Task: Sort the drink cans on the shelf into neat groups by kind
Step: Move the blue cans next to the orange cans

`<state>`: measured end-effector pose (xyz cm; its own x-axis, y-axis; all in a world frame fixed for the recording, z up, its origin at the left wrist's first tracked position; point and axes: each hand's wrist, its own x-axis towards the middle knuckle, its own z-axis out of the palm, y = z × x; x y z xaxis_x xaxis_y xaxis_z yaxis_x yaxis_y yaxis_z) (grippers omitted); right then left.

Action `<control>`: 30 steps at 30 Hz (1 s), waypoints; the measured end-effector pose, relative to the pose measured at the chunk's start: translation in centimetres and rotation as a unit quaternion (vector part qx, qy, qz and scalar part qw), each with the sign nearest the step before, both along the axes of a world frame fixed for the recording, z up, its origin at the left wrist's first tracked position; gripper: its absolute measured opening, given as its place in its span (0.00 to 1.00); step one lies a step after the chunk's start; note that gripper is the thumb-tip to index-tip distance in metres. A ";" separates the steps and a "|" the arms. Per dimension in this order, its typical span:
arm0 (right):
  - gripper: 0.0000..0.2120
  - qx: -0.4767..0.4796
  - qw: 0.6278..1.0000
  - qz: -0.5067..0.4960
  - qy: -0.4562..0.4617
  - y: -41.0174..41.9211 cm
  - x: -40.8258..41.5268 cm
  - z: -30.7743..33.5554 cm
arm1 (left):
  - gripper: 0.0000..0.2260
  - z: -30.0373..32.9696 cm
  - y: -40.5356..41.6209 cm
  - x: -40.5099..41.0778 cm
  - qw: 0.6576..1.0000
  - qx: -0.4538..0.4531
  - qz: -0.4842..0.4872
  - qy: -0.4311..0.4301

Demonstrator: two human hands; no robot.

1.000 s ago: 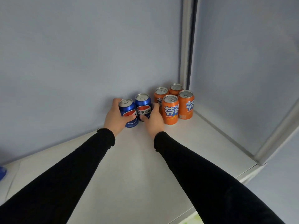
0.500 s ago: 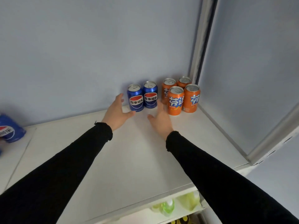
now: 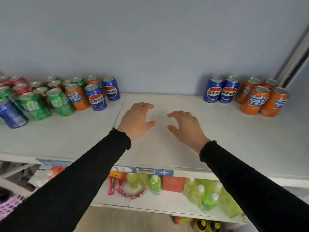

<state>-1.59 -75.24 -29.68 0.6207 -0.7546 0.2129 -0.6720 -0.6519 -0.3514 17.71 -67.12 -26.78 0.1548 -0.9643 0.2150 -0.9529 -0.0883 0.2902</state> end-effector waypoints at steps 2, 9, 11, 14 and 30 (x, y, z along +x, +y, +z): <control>0.19 -0.004 1.000 0.010 -0.008 2.7 3.5 -0.1 | 0.27 0.2 3.4 3.3 1.000 -0.002 0.006 0.007; 0.17 0.021 0.998 -0.013 -0.060 10.7 13.9 0.5 | 0.28 0.6 13.0 15.5 1.000 -0.014 0.002 0.024; 0.17 0.035 0.995 -0.035 -0.085 12.0 16.0 0.7 | 0.28 0.9 14.6 17.7 0.999 -0.022 -0.009 0.028; 0.19 0.062 0.988 -0.061 -0.124 13.0 18.8 1.1 | 0.27 1.5 15.5 20.4 0.999 -0.028 -0.025 0.020; 0.33 0.243 0.917 -0.091 -0.302 5.4 34.0 0.2 | 0.27 5.6 4.0 29.6 0.998 -0.047 -0.048 0.015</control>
